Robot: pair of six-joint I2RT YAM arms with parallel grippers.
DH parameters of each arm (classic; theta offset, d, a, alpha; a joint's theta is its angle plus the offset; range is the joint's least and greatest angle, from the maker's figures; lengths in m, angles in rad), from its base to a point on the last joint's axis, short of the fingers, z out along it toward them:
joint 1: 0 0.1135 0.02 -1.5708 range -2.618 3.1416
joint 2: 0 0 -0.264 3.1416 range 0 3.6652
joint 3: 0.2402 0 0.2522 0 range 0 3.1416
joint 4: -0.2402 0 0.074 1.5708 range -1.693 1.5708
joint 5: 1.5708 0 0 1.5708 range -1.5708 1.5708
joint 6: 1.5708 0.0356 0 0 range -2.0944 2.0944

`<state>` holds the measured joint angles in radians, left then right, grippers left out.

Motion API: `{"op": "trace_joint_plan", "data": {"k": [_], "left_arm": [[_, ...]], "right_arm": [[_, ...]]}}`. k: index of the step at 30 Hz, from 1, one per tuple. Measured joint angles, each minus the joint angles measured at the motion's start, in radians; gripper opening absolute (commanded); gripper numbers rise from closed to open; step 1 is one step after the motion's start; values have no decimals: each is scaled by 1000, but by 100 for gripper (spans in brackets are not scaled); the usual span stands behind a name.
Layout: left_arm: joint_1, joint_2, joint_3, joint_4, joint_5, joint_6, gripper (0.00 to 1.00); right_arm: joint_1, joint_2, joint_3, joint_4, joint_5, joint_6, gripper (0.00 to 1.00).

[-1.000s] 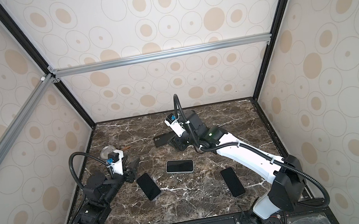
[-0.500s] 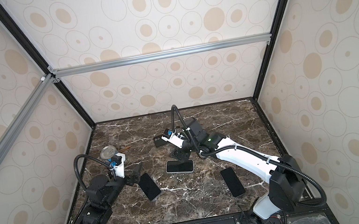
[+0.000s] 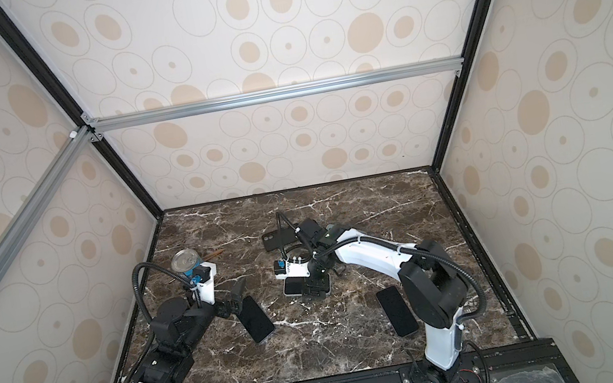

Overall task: Put the phone into the phone case
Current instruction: 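Lower the right gripper onto the white-framed phone and grasp its end, then lift the white-framed phone with the right gripper and carry it toward the far corner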

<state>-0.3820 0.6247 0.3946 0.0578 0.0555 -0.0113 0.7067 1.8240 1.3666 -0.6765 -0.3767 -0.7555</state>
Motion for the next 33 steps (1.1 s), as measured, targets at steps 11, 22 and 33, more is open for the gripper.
{"op": "trace_joint_plan", "data": {"k": [11, 22, 33], "left_arm": [[0, 26, -30, 3, -2, -4, 99], [0, 18, -50, 12, -6, -4, 99], [0, 38, -50, 17, -2, -5, 99]], "right_arm": [[0, 154, 82, -12, 97, 17, 100], [0, 228, 140, -13, 163, 55, 100], [0, 280, 169, -14, 180, 74, 99]]}}
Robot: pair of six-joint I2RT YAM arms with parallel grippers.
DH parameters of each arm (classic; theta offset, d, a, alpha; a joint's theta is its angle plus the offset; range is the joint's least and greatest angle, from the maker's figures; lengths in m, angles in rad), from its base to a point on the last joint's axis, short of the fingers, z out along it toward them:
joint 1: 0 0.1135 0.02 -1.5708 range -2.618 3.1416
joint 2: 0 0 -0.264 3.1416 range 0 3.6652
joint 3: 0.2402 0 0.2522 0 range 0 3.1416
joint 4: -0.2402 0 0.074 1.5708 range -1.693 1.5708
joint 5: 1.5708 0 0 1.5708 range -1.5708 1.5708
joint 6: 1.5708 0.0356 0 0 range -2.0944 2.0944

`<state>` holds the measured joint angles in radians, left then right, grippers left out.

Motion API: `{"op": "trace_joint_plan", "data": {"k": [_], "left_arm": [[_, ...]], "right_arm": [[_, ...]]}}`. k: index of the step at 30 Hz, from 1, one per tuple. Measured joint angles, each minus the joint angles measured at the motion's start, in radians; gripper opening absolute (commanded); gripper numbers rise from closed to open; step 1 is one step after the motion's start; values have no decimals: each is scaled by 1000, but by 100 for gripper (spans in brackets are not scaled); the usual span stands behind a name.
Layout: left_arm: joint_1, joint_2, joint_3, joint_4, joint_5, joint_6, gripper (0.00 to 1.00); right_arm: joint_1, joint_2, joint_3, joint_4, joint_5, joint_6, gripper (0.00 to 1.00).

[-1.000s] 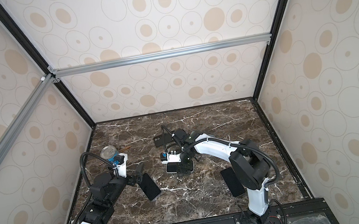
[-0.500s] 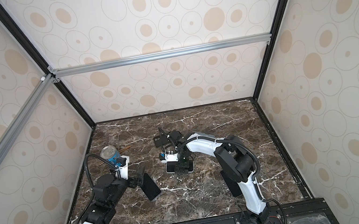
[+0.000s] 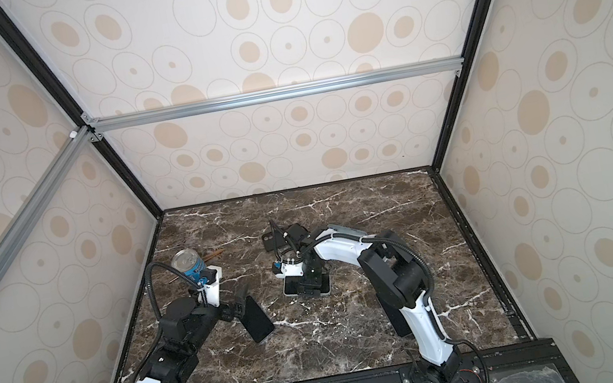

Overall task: Put the phone into the phone case
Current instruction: 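Lift the white-framed phone with the right gripper and carry it toward the far corner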

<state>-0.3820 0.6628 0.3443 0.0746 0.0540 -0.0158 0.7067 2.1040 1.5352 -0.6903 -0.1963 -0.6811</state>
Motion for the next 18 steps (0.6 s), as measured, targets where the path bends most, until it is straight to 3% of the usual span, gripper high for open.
{"op": "trace_joint_plan", "data": {"k": [9, 18], "left_arm": [[0, 6, 0, 0, 4, 0, 99], [0, 4, 0, 0, 5, 0, 99]], "right_arm": [[2, 1, -5, 2, 21, -5, 92], [40, -38, -63, 21, 77, 29, 94]]}}
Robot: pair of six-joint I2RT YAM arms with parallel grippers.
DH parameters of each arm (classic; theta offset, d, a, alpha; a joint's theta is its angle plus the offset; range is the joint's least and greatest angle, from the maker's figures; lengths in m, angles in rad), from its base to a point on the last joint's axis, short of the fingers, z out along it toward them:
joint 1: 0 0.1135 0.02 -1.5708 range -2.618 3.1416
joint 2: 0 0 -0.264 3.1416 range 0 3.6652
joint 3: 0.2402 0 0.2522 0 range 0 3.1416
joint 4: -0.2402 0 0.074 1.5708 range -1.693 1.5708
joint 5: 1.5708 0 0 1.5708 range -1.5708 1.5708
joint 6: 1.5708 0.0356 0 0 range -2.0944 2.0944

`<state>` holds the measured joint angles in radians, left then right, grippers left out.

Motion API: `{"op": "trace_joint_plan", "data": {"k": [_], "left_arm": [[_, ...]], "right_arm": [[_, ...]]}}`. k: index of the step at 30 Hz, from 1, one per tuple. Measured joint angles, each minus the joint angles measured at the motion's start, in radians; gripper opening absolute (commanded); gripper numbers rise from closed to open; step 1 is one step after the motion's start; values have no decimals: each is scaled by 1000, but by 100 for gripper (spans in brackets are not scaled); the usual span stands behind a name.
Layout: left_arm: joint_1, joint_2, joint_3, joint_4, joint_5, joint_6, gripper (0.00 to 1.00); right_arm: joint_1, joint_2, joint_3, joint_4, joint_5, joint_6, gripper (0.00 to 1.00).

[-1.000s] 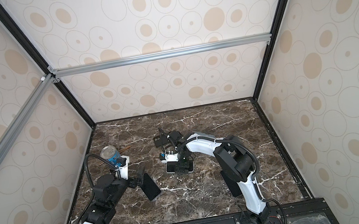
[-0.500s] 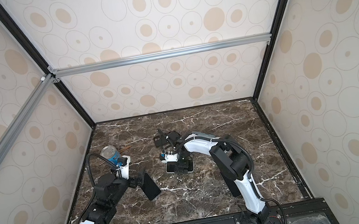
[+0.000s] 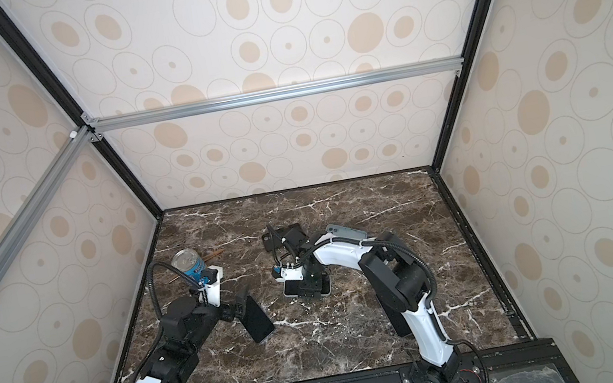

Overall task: Put the phone into the phone case
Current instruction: 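Lift the white-framed phone with the right gripper and carry it toward the far corner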

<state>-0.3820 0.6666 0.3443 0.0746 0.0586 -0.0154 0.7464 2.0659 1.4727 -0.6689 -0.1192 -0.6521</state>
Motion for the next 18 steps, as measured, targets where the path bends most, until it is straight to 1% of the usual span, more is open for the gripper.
{"op": "trace_joint_plan", "data": {"k": [6, 13, 14, 18], "left_arm": [[0, 3, 0, 0, 8, -3, 99], [0, 3, 0, 0, 11, -6, 99], [0, 2, 0, 0, 11, -7, 99], [0, -5, 0, 0, 11, -7, 99]], "right_arm": [[41, -12, -12, -49, 26, 20, 94], [73, -13, -12, -83, 46, 54, 88], [74, -13, -12, -84, 50, 65, 85], [79, -14, -12, -90, 71, 113, 79]]}}
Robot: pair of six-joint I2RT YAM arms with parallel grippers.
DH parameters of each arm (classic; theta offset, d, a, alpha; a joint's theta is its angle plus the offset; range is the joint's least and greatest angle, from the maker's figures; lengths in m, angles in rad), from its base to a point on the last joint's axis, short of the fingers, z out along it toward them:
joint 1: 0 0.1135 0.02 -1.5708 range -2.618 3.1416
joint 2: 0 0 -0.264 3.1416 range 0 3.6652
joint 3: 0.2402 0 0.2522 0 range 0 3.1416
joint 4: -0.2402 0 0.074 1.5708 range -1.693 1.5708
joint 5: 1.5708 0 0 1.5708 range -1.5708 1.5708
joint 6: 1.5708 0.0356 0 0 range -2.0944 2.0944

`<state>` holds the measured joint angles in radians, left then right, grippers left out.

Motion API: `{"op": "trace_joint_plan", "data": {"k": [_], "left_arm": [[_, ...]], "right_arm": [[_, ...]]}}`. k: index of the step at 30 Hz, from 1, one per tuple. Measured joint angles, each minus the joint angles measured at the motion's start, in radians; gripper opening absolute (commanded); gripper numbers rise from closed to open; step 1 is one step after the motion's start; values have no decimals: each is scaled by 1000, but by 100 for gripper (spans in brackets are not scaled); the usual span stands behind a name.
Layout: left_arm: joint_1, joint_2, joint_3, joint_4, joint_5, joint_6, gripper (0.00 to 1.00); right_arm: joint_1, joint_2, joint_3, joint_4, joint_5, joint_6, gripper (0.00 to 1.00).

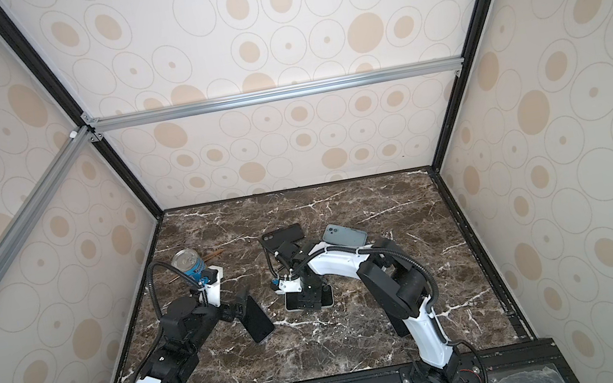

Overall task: Put the phone into the phone case
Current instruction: 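Lift the white-framed phone with the right gripper and carry it toward the far corner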

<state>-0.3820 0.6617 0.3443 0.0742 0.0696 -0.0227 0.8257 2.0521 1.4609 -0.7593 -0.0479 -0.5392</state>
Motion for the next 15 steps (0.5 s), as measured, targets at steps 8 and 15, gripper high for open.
{"op": "trace_joint_plan", "data": {"k": [8, 15], "left_arm": [[0, -5, 0, 0, 3, -4, 99], [0, -5, 0, 0, 3, -6, 99]], "right_arm": [[5, -36, -48, 35, 27, 105, 68], [-19, -64, -92, 71, 18, 205, 65]]}}
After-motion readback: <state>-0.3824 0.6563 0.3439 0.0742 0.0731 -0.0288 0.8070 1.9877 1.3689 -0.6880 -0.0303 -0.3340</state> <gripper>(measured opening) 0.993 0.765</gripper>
